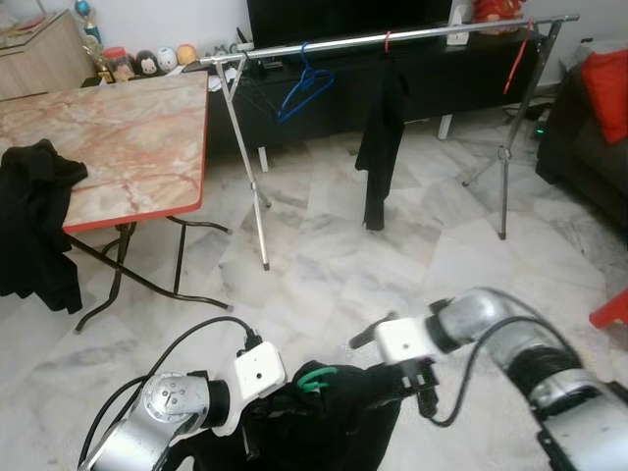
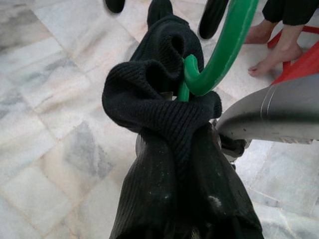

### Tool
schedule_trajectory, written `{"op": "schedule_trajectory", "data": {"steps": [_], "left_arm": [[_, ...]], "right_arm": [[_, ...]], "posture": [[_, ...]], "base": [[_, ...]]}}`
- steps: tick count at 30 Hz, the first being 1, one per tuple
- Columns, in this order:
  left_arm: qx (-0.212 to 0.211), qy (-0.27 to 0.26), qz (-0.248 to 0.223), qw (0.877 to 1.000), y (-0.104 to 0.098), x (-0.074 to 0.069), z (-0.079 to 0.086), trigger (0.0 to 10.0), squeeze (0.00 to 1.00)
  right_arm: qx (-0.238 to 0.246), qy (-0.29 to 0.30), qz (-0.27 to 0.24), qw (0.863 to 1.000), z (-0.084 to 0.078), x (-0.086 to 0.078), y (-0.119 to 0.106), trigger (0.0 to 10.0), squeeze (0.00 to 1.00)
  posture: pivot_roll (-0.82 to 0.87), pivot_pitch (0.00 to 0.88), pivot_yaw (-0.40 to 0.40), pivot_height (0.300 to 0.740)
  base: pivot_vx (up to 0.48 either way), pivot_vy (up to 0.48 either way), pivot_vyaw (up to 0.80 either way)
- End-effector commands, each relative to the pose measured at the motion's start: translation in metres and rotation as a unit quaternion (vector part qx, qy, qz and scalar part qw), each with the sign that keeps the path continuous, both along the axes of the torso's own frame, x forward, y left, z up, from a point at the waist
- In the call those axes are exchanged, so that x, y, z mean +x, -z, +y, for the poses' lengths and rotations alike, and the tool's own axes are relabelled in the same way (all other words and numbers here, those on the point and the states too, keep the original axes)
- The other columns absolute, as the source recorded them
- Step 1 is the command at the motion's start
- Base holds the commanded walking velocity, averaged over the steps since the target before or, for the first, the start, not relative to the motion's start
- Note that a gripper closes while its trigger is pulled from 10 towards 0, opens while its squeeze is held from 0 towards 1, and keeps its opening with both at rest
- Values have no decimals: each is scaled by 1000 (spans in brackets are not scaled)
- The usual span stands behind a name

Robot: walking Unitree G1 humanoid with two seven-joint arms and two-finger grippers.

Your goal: Hang hanger

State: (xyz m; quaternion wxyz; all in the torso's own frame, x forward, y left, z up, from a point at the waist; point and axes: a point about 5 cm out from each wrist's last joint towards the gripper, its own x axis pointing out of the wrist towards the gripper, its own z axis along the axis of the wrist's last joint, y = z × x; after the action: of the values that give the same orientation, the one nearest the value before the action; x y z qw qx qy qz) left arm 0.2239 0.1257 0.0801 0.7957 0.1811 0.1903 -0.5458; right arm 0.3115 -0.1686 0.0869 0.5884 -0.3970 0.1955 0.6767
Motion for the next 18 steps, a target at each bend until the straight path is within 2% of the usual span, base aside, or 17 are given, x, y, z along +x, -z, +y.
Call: {"op": "schedule_trajectory", "data": {"steps": [1,6,7,10,11,12,15,16,17,18], "left_arm": [[8,-22,-12,1000,3,2,9,0,0],[13,-45,-20,999,7,4,14,0,0],[15,-60,-24,998,9,5,16,0,0],[23,-128,-52,990,16,15,27,0,0],[27,-170,-67,983,22,20,34,0,0],[27,-170,-67,983,22,20,34,0,0],[28,-216,-89,972,26,24,40,0,0],[28,-216,-89,972,26,24,40,0,0],[17,-238,-95,967,27,26,41,0,0],[17,-238,-95,967,27,26,41,0,0]], "right_arm": [[15,12,-27,999,-2,2,-5,10000,0],[39,53,-65,996,-5,10,-13,10000,0],[61,90,-84,990,-5,16,-18,10000,0],[112,219,-138,959,-13,31,-24,10000,0],[121,302,-159,932,-22,36,-19,10000,0],[121,302,-159,932,-22,36,-19,10000,0],[134,410,-162,888,-32,36,-4,10000,0],[134,410,-162,888,-32,36,-4,10000,0],[136,447,-156,870,-36,34,3,10000,0],[136,447,-156,870,-36,34,3,10000,0]], "posture": [[-90,0,80,740],[-92,0,81,740],[-92,0,81,740],[-95,0,80,740],[-96,0,81,740],[-96,0,81,740],[-99,0,81,740],[-99,0,81,740],[-99,0,81,740],[-99,0,81,740]], "base": [[0,0,0],[0,0,0],[0,0,0],[0,0,0],[0,0,0],[0,0,0],[0,0,0],[0,0,0],[0,0,0],[0,0,0]]}}
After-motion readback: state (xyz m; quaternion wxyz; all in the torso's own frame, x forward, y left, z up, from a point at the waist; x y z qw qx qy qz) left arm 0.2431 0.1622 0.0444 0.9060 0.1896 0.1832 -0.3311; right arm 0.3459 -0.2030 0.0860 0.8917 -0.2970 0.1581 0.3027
